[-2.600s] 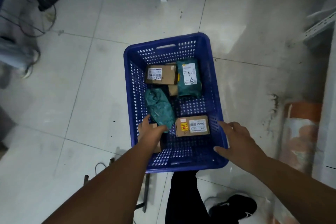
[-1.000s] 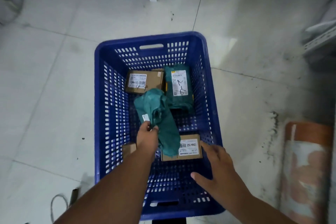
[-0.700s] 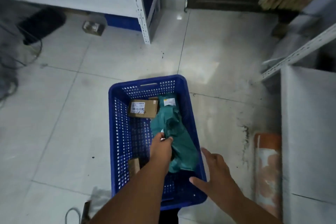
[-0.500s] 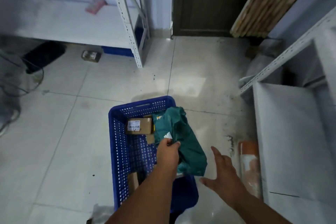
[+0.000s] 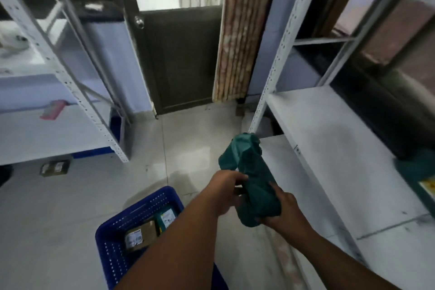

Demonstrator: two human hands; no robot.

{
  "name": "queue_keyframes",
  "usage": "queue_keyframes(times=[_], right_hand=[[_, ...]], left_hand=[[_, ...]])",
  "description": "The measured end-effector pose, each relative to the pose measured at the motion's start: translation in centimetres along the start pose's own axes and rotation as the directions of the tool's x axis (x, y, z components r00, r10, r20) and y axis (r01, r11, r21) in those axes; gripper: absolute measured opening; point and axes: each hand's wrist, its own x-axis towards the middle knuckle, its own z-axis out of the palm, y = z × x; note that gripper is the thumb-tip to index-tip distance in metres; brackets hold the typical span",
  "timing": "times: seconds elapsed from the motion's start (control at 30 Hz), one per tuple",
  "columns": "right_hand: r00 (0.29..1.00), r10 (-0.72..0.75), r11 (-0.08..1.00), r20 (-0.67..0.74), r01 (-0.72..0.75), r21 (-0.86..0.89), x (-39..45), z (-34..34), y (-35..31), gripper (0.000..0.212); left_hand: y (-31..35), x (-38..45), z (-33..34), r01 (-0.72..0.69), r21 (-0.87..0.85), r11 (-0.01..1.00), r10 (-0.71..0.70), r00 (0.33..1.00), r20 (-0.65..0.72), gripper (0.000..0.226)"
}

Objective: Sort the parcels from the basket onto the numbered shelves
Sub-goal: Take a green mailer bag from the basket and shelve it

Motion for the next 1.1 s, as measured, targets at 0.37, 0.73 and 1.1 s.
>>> queue_keyframes(times=[0.37,0.73,1.1], right_hand=[[0.922,-0.025,0.870,-0.386,0.210,0.447,-6.9,-19.2,-11.8,0.038],[0.892,-0.018,0.671,-0.452,0.345,0.656,-19.1,-31.0,-10.3,0.043],[0.827,0.160,0.566,-0.539,0.371,0.736,-27.4,-31.2,-3.2,0.040]], left_hand=[[13.2,-7.4,9.7,-0.359,0.305,0.882,0.266,0.914,0.306,0.010],[14.7,-10.1,16.2,-0.471,0.371,0.800,0.308,0.854,0.420,0.074],[8.3,-12.3,22.7,-0.393,0.489,0.779,0.010,0.787,0.617,0.097]])
